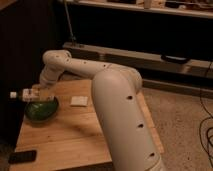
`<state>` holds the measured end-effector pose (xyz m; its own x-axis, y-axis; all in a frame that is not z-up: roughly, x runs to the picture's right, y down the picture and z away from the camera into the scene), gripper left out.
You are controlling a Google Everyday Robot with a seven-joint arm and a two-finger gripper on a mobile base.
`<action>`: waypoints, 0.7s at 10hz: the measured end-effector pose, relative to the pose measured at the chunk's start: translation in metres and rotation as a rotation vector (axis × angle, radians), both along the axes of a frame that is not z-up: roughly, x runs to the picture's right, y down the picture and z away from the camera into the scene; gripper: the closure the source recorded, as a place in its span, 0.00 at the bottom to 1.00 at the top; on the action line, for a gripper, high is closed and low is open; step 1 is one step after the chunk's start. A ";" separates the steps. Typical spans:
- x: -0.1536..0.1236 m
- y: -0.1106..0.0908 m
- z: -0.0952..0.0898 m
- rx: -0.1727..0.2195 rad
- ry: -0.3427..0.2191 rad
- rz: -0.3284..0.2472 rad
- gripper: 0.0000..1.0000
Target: Place the bottle in the ceramic bowl
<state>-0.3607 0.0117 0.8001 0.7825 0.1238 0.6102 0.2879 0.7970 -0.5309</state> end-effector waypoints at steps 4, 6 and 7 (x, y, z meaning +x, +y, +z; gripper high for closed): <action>-0.001 0.007 0.009 -0.014 -0.034 0.018 0.34; -0.003 0.006 0.004 -0.012 -0.021 0.008 0.15; -0.002 0.010 0.010 -0.015 -0.024 0.012 0.05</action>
